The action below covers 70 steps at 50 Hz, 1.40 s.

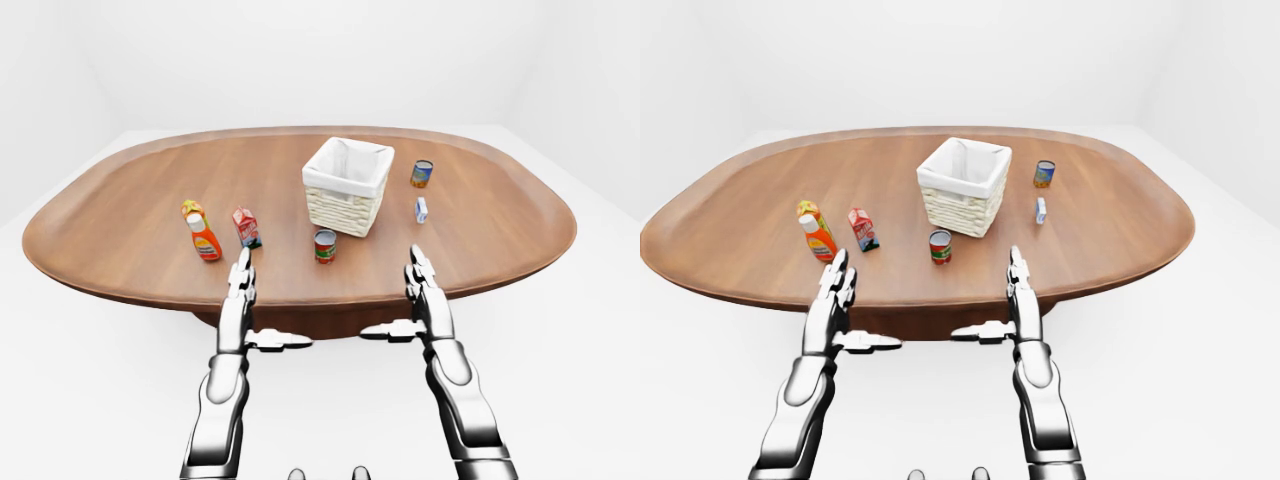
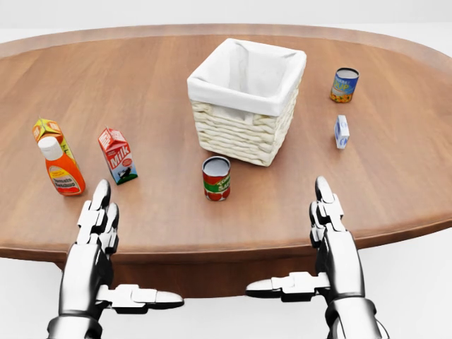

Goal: Pick the milk and place it in the basket.

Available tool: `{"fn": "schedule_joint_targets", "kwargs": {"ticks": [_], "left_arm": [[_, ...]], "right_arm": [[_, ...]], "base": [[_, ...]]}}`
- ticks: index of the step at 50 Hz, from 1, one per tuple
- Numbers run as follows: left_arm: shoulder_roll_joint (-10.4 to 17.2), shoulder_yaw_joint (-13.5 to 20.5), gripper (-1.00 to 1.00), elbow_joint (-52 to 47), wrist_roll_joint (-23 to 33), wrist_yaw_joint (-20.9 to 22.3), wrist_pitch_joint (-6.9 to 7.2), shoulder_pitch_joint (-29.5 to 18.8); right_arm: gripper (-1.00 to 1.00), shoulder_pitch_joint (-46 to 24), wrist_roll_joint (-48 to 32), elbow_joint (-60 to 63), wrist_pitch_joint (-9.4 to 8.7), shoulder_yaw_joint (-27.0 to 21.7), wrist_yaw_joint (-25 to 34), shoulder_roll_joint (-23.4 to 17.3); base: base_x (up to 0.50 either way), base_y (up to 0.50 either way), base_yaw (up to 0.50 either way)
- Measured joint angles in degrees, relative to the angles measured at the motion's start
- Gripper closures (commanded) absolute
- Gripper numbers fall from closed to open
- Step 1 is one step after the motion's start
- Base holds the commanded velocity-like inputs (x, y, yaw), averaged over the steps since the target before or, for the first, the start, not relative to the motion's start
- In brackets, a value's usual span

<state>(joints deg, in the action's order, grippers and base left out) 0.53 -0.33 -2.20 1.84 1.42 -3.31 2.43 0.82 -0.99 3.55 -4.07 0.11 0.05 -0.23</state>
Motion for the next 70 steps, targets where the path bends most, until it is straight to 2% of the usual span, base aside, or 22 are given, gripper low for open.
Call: {"fn": "schedule_joint_targets", "kwargs": {"ticks": [1,5,12,17,21,30,39,46,57,70], "left_arm": [[0.05,-0.09,-1.0,-0.72,0.47,0.25,-0.44,0.56],[0.11,-0.3,-1.0,-3.92,2.35,0.59,-1.69,2.68],[0.18,-1.07,-1.0,-10.85,3.25,2.29,-1.69,6.56],[0.23,-1.6,-1.0,-16.15,3.02,3.44,-0.55,8.89],[0.18,-1.84,-1.0,-20.05,3.95,3.1,-1.27,10.71],[0.43,-2.59,-1.0,-28.12,4.45,3.51,-1.69,14.57],[0.35,-1.15,-1.0,-35.06,4.19,5.1,-1.01,16.34],[-0.12,0.43,-1.0,-39.2,3.95,6.88,0.19,16.64],[-0.75,1.44,-1.0,-42.62,3.94,8.76,1.04,17.19],[-1.14,1.76,-1.0,-45.45,3.23,9.89,2.69,17.92]], "right_arm": [[-1.0,0.26,-0.51,0.96,-0.93,0.19,-0.15,-0.01],[-1.0,1.31,-2.64,4.56,-0.93,1.1,-0.49,-0.02],[-1.0,3.31,-6.62,10.23,-0.93,3.05,-0.73,-0.05],[-1.0,4.9,-9.78,14.37,-0.93,4.41,-1.21,-0.05],[-1.0,6.32,-10.9,17.92,-0.93,5.68,-0.77,-0.04],[-1.0,9.24,-13.27,25.42,-0.93,8.71,-0.86,-0.52],[-1.0,11.0,-15.67,30.3,-0.93,10.33,-1.63,-1.07],[-1.0,12.02,-17.0,33.35,-0.93,11.02,-1.94,-1.38],[-1.0,12.88,-17.52,36.65,-0.93,11.16,-2.07,-1.53],[-1.0,13.39,-16.26,37.87,-0.93,10.85,-1.75,-1.55]], "base": [[0.0,0.0,0.0],[0.0,0.0,0.0],[0.0,0.0,0.0],[0.0,0.0,0.0],[0.0,0.0,0.0],[0.0,0.0,0.0],[0.0,0.0,0.0],[0.0,0.0,0.0],[0.0,0.0,0.0],[0.11,0.0,0.0]]}}
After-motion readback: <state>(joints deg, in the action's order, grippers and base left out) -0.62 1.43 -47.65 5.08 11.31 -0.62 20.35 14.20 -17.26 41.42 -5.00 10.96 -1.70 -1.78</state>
